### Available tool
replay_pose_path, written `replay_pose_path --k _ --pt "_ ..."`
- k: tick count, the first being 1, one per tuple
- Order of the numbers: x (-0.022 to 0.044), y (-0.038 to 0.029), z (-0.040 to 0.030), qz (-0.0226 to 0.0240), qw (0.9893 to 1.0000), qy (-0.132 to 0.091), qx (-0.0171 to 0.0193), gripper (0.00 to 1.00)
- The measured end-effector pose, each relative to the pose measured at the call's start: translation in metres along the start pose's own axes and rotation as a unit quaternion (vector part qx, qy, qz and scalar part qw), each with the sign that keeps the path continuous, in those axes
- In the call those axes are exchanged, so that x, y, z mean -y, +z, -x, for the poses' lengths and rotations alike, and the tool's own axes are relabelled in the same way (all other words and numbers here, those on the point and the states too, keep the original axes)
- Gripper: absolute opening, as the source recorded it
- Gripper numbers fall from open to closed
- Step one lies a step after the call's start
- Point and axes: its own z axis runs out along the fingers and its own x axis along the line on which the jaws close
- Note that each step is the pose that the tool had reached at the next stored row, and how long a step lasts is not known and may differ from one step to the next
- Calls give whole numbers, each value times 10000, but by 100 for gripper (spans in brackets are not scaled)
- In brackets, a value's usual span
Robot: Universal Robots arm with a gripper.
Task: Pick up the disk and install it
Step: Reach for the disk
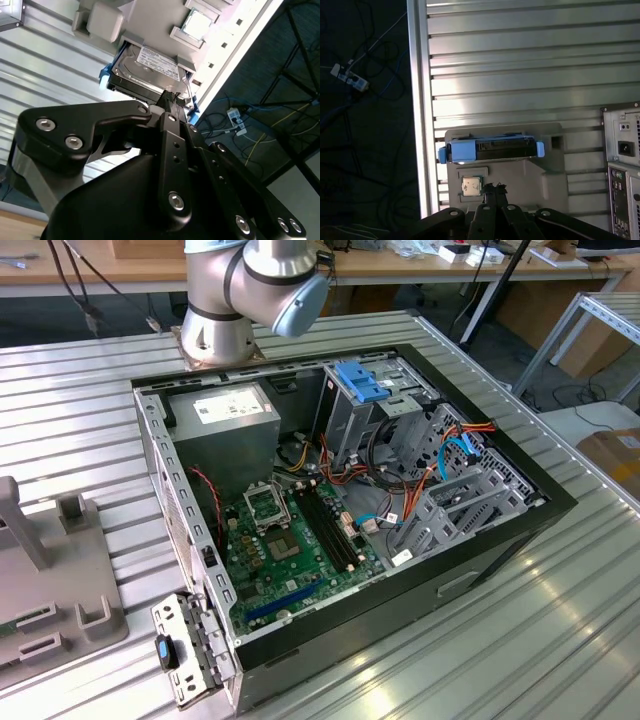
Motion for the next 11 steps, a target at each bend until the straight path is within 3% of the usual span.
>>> replay_pose_path --k 5,11 --pt "-150 12 -35 0 10000 0 0 11" --pt "-176 41 -189 0 10000 1 0 11"
